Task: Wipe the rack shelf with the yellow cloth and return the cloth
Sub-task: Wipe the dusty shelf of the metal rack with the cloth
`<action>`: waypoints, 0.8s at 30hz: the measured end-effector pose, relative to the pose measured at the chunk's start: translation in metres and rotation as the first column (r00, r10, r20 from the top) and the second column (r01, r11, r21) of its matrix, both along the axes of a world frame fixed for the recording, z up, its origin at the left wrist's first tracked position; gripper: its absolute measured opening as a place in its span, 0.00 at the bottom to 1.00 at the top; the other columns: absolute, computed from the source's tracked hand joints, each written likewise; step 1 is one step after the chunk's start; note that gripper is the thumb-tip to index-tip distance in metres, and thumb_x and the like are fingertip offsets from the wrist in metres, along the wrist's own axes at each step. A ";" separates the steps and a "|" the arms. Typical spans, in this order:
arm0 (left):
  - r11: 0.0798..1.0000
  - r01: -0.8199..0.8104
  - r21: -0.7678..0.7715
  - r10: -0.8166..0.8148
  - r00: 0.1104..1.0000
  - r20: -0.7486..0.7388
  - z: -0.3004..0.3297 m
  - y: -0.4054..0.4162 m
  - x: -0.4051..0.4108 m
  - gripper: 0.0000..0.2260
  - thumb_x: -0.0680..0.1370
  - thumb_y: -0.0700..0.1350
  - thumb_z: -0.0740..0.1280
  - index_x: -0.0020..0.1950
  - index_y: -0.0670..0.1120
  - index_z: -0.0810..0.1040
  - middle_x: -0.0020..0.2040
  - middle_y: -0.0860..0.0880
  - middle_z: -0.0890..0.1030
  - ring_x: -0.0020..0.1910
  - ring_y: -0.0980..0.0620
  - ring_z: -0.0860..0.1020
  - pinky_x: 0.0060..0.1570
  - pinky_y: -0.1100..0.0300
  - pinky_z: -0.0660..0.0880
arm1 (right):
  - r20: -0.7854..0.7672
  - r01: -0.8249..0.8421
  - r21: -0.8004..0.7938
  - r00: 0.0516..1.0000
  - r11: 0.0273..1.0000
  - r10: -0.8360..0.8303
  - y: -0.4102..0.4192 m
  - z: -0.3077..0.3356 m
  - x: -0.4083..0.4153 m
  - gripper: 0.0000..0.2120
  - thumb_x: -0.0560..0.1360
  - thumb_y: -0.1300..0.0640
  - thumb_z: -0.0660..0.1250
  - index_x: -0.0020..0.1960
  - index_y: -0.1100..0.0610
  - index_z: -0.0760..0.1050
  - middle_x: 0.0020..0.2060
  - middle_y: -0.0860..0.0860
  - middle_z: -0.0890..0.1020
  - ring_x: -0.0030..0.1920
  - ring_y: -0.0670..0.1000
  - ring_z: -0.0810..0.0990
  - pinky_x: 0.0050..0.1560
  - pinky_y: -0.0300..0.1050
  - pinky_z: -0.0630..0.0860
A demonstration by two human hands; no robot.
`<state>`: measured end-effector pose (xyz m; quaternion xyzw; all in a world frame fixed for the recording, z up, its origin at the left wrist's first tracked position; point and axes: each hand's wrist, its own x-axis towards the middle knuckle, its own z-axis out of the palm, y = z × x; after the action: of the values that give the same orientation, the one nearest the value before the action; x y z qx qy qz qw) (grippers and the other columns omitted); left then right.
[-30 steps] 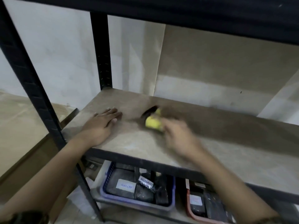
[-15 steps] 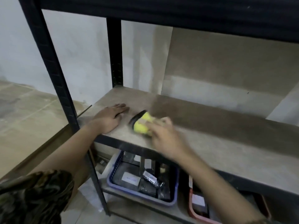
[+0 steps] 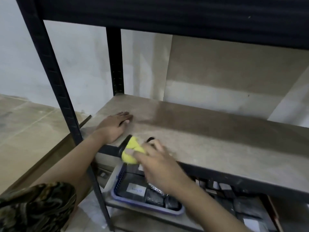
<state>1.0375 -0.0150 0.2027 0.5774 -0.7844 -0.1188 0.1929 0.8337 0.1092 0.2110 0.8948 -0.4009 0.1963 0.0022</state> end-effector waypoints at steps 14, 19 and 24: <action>0.998 -0.060 -0.016 0.061 0.993 0.098 -0.004 -0.002 0.001 0.20 0.81 0.55 0.49 0.71 0.56 0.66 0.75 0.54 0.62 0.75 0.54 0.58 0.73 0.40 0.43 | -0.072 0.521 0.082 0.854 0.850 -0.516 -0.006 -0.007 -0.043 0.23 0.75 0.56 0.57 0.69 0.42 0.62 0.69 0.57 0.66 0.64 0.60 0.64 0.62 0.58 0.63; 0.995 -0.086 -0.048 0.092 0.985 0.146 0.000 0.002 0.003 0.20 0.80 0.56 0.48 0.70 0.56 0.67 0.74 0.54 0.64 0.75 0.54 0.58 0.72 0.40 0.44 | 0.100 0.183 0.155 0.975 0.971 -0.199 0.024 0.004 -0.041 0.28 0.75 0.64 0.56 0.69 0.40 0.62 0.71 0.51 0.64 0.62 0.55 0.61 0.64 0.53 0.64; 0.988 -0.044 -0.146 0.045 0.999 0.003 0.009 0.026 -0.059 0.19 0.80 0.57 0.52 0.70 0.55 0.67 0.74 0.51 0.66 0.74 0.50 0.60 0.70 0.38 0.46 | 0.172 0.491 0.040 0.854 0.870 -0.490 0.036 0.024 -0.173 0.31 0.74 0.63 0.59 0.74 0.47 0.56 0.69 0.52 0.70 0.58 0.57 0.67 0.62 0.49 0.64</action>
<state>0.9781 0.0114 0.2120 0.5796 -0.7784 -0.0549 0.2349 0.6607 0.1449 0.2350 0.7421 -0.6138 0.2687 0.0188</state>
